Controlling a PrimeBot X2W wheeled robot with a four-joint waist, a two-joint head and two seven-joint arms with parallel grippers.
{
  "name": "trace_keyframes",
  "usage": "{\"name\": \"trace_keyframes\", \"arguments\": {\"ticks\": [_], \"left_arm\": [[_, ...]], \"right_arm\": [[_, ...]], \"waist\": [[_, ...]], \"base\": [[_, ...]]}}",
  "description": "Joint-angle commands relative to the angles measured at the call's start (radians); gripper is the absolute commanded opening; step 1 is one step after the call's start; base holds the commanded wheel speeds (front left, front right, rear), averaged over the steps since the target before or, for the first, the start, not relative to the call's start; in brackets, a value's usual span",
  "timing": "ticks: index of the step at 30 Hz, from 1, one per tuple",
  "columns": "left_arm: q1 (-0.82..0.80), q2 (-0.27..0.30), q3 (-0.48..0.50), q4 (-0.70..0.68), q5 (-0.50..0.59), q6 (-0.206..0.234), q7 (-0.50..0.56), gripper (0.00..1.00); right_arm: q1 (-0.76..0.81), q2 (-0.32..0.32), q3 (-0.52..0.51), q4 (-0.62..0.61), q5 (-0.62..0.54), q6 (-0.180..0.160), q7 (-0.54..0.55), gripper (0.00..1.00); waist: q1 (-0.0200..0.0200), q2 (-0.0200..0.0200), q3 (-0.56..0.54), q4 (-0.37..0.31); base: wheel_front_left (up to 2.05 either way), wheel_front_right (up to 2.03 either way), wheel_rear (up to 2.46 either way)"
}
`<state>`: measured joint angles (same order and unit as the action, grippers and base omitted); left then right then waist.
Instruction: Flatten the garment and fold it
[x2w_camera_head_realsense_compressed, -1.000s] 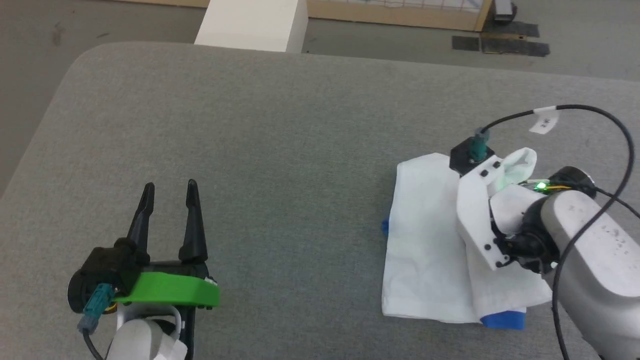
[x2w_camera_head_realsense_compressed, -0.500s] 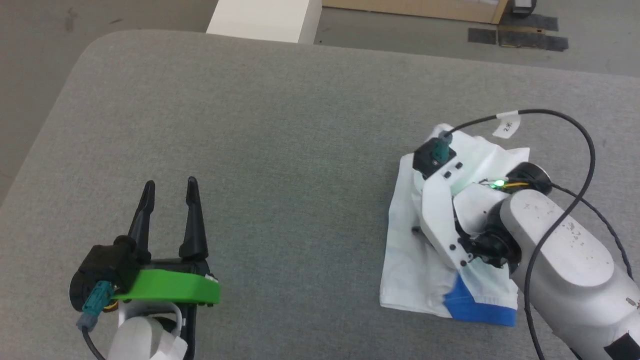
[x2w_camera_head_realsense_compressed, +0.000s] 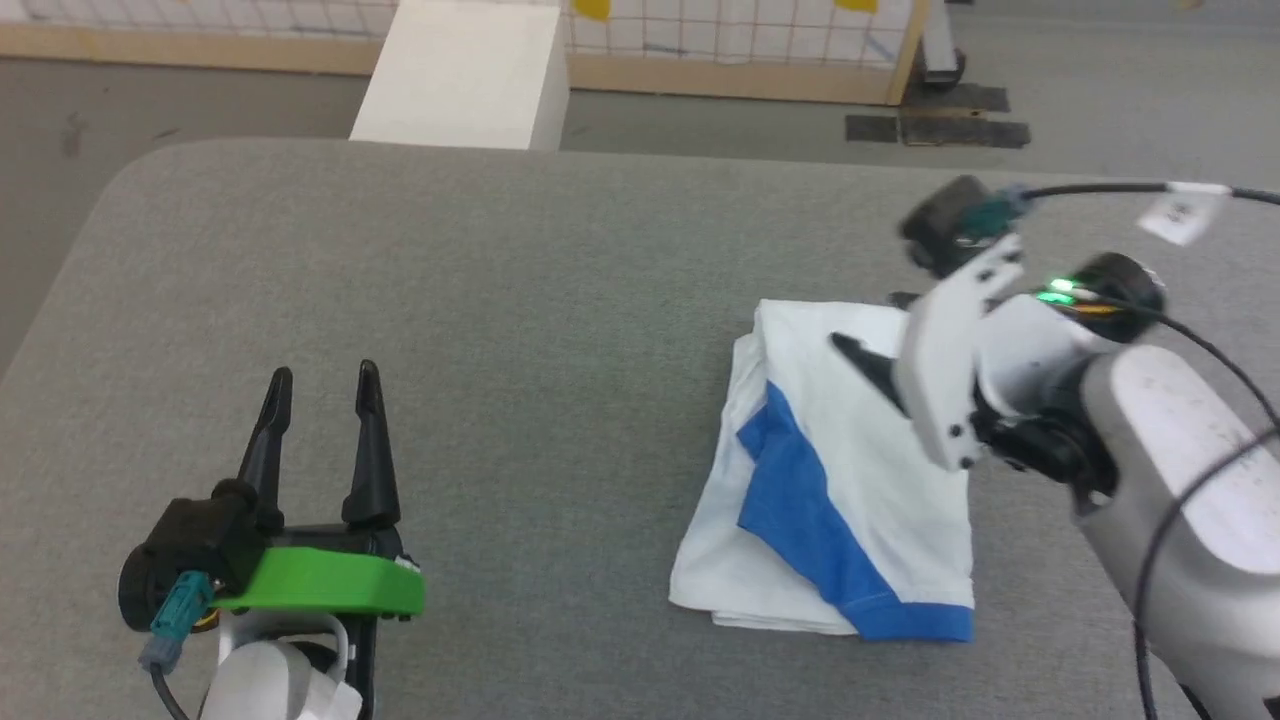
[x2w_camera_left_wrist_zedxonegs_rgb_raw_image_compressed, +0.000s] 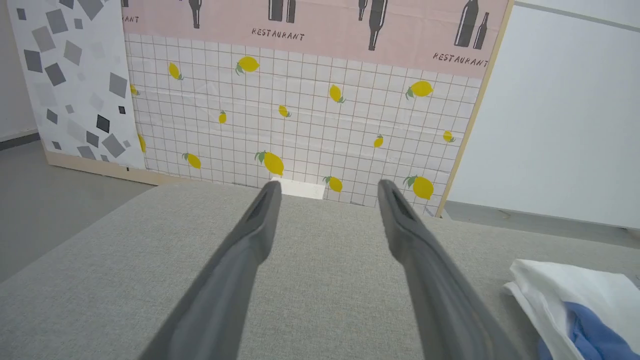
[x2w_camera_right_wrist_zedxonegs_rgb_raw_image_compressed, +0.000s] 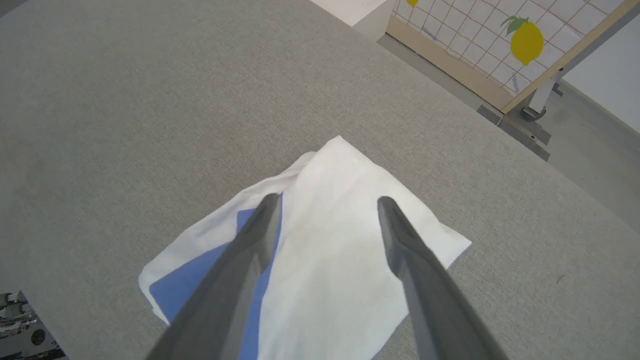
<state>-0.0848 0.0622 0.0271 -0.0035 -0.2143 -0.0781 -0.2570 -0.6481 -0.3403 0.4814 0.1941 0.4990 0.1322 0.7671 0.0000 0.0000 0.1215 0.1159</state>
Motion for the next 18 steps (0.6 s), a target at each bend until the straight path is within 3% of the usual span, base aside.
{"name": "trace_keyframes", "arguments": {"ticks": [1,8,18], "left_arm": [[0.009,0.010,0.003,-0.008,0.016,-0.001,-0.005,1.00],[0.008,0.009,0.005,-0.049,0.050,0.012,-0.005,1.00],[-0.016,-0.001,-0.011,-0.050,0.049,0.006,-0.005,1.00]], "right_arm": [[0.050,0.001,-0.048,0.007,-0.046,-0.002,-0.022,1.00],[0.214,0.089,-0.282,0.008,-0.278,-0.002,-0.079,1.00],[0.311,0.212,-0.360,0.068,-0.403,-0.002,-0.120,1.00]], "waist": [[0.0000,0.0000,-0.021,-0.032],[0.0000,0.0000,0.004,-0.050],[0.0000,0.0000,0.071,-0.022]], "base": [[0.00,0.00,0.00],[0.00,0.00,0.00],[0.00,0.00,0.00]]}}
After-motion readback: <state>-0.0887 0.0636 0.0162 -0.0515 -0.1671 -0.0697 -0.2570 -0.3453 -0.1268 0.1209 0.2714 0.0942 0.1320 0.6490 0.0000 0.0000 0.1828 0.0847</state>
